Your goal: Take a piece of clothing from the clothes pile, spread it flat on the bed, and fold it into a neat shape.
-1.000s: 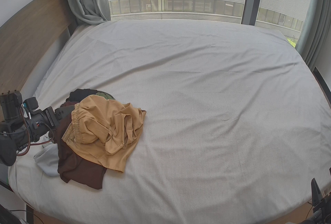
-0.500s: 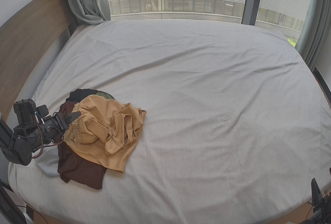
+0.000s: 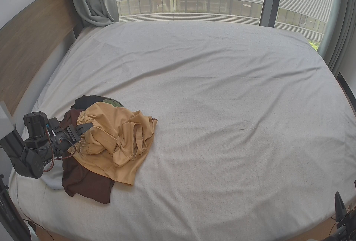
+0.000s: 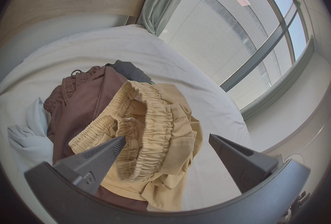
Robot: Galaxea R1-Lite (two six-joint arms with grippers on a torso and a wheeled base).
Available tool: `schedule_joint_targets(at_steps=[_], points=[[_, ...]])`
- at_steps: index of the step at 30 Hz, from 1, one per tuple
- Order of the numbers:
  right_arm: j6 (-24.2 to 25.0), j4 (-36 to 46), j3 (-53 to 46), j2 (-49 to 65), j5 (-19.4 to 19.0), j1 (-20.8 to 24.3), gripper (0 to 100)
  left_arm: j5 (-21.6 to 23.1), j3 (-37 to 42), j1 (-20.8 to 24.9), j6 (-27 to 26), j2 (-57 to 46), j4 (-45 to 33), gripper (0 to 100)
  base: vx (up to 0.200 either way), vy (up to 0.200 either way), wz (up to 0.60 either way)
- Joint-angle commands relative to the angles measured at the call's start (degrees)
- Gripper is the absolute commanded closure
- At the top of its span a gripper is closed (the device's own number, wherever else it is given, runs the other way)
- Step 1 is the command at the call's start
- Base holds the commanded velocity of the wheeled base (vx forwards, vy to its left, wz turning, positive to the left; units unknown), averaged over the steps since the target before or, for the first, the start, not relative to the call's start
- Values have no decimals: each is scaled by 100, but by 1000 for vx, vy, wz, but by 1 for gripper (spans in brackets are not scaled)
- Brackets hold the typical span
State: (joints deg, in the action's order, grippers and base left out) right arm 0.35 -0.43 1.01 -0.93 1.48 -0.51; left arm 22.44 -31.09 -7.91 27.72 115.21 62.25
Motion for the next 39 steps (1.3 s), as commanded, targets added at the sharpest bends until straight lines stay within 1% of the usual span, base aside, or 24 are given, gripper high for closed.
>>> schedule_joint_targets(at_steps=[1,7,15,23,24,30,33,34,35,37,38,39], points=[[0,-1,-101,57,2,-2,0,67,-143,9,163,98,16,0,0,0,0],[0,-1,-101,57,2,7,0,111,-310,18,216,142,25,0,0,0,0],[9,-1,-101,57,2,7,0,111,-495,97,427,230,60,0,0,0,0],[9,-1,-101,57,2,7,0,102,-512,97,453,511,455,0,0,0,0],[9,-1,-101,57,11,7,0,102,-495,106,462,520,482,100,0,0,0],[9,8,-101,57,11,7,0,111,-425,158,471,511,499,100,0,0,0],[17,8,-101,57,11,7,0,111,-319,255,489,476,622,100,0,0,0],[17,8,-101,57,11,7,0,111,-284,290,541,467,710,100,0,0,0],[17,8,-101,57,11,7,0,111,-231,369,735,405,886,100,0,0,0],[17,8,-101,57,11,7,0,111,-214,404,823,370,965,100,0,0,0],[26,8,-101,57,11,7,0,111,-205,475,1077,247,1132,100,0,0,0],[26,8,-101,57,11,7,0,102,-196,519,1218,168,1193,100,0,0,0]])
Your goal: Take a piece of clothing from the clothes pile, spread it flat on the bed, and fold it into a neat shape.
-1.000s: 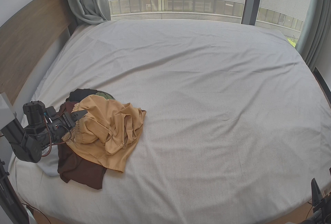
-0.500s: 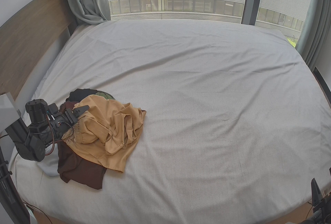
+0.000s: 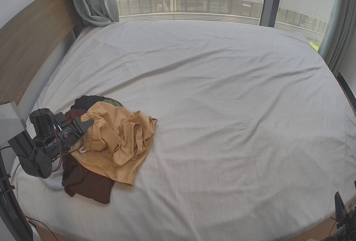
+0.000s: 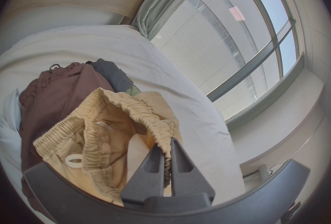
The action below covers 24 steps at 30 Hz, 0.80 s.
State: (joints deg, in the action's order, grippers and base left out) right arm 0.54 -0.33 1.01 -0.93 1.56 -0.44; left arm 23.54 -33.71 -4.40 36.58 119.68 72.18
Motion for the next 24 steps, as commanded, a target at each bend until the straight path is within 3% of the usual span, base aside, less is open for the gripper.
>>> schedule_joint_targets(at_steps=[1,14,24], points=[[8,-2,-101,57,2,0,0,-7,57,194,420,-348,209,100,0,0,0],[8,-2,-101,57,11,0,0,10,66,361,543,-612,464,100,0,0,0],[17,-2,-101,57,11,0,0,-34,119,871,1422,-1271,332,100,0,0,0]])
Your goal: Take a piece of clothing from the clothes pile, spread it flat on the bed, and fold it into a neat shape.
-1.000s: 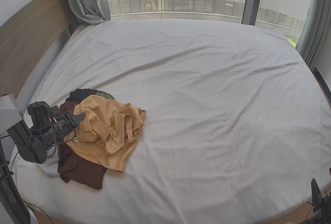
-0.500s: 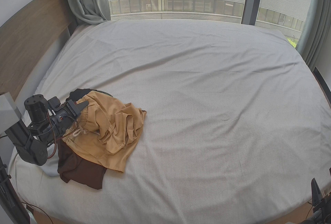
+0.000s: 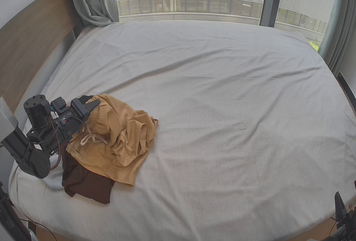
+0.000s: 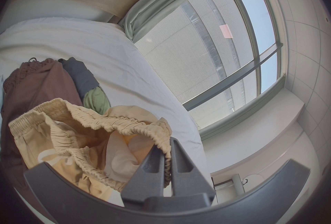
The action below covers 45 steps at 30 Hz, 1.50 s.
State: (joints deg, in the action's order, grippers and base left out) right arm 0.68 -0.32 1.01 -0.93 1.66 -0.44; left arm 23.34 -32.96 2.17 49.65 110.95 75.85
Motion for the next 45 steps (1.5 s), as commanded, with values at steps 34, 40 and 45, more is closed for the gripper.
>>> schedule_joint_targets(at_steps=[34,40,45], points=[[-7,-3,-101,57,-8,0,0,170,343,1321,45,-943,35,100,0,0,0],[-7,-3,-101,57,-8,0,0,355,299,1479,45,-935,79,100,0,0,0],[-7,-3,-101,57,-8,0,0,364,299,1725,62,-926,264,100,0,0,0]])
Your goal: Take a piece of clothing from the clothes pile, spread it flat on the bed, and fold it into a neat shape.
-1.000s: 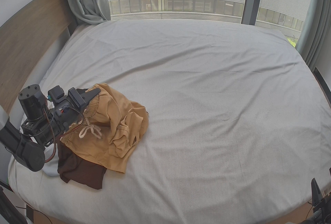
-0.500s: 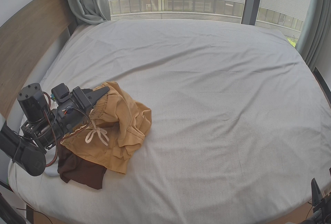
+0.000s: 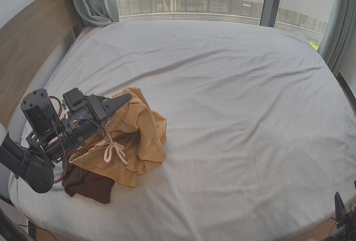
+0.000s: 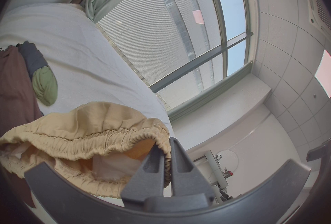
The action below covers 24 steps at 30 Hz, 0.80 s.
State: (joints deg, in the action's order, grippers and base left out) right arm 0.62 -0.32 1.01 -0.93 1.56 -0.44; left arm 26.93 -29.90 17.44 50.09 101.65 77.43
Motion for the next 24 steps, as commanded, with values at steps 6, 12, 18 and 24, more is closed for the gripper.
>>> schedule_joint_targets(at_steps=[6,12,18,24], points=[[-1,-3,-101,57,2,0,0,-3,-51,462,27,84,334,100,0,0,0],[-1,-3,-101,57,2,0,0,-47,-253,602,89,171,334,100,0,0,0],[-1,-3,-101,57,2,0,0,-74,-393,857,308,171,307,100,0,0,0],[-1,-3,-101,57,2,0,0,-170,-604,1121,343,171,272,100,0,0,0]])
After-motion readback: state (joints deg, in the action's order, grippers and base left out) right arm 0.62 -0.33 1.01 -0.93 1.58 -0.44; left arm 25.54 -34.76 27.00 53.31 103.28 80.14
